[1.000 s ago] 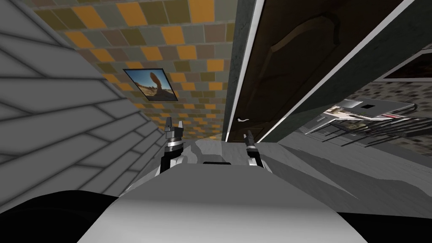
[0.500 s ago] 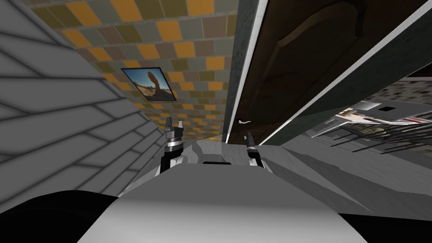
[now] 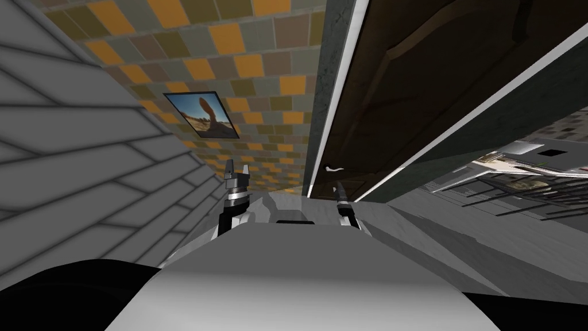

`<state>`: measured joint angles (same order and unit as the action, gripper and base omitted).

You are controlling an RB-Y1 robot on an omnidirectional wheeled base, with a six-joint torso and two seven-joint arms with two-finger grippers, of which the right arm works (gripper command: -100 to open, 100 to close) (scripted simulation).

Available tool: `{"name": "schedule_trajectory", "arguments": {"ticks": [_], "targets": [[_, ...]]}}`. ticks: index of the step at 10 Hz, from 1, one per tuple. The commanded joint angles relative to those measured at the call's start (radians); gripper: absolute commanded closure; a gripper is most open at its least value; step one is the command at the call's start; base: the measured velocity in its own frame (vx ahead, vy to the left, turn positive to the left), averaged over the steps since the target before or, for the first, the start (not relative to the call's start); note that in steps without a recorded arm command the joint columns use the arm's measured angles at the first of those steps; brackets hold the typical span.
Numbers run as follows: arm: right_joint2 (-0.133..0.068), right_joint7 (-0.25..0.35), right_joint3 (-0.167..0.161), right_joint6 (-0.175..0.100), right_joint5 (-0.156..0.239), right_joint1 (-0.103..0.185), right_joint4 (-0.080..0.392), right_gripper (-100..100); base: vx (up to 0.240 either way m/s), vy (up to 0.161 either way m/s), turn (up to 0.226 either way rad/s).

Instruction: Pull the door open

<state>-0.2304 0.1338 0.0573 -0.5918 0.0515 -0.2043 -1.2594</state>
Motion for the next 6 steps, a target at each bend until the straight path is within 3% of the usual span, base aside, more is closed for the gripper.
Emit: {"name": "schedule_trajectory", "arguments": {"ticks": [1, 6], "targets": [[-0.008, 0.002, 0.004, -0.004, 0.000, 0.012, 0.034, -100, 0.096, -0.052, 0.052], [-0.027, 0.002, 0.014, -0.016, 0.000, 0.045, 0.135, -100, 0.104, -0.058, 0.051]]}}
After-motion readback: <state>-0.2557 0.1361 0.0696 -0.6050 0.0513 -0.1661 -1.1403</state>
